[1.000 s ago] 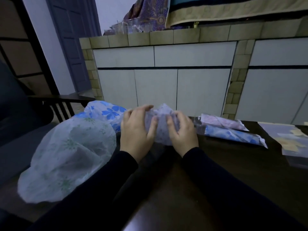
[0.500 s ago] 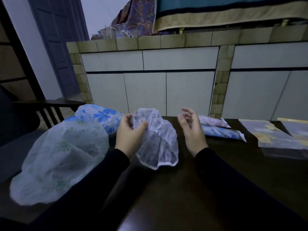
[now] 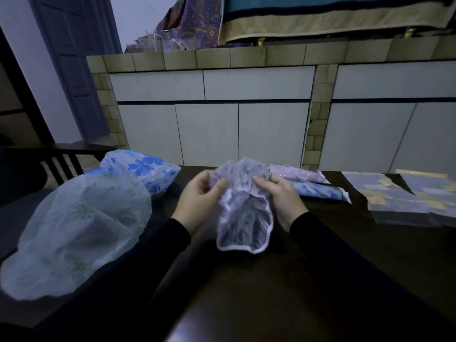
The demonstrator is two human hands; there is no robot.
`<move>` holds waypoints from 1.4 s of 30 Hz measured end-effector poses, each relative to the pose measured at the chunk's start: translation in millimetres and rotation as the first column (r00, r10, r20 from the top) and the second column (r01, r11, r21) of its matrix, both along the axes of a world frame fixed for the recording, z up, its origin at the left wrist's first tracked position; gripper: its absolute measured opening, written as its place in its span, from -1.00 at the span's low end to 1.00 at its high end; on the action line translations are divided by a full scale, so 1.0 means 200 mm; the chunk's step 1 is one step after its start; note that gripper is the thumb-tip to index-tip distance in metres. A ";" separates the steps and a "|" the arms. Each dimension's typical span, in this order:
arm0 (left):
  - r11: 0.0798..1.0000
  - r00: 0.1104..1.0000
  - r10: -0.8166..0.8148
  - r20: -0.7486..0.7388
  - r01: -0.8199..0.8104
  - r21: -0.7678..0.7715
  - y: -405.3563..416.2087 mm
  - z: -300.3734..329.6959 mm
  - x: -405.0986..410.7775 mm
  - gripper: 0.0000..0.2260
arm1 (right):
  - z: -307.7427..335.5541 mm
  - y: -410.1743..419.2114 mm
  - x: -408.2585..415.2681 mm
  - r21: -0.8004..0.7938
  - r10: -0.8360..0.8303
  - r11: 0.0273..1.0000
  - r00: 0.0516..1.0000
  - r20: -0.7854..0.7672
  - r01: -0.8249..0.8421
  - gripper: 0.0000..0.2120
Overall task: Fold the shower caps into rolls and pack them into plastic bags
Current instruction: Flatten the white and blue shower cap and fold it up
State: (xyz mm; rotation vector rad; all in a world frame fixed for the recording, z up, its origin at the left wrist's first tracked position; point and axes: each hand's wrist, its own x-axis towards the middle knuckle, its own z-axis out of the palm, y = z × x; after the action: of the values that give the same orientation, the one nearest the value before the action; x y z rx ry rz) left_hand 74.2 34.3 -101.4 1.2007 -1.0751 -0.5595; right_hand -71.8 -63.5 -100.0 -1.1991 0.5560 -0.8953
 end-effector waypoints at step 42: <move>0.888 0.717 0.439 0.542 -0.440 -0.137 0.00 0.02 0.06 -0.76 | -0.01 -0.01 -0.12 -0.685 -0.351 0.723 0.902 -0.251 0.091 -0.46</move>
State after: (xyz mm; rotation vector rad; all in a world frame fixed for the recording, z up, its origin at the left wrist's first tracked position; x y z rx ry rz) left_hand 86.3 34.8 -97.2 1.6153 -1.2089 0.1948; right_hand -95.1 -65.1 -101.3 -2.0162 0.7245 -1.1351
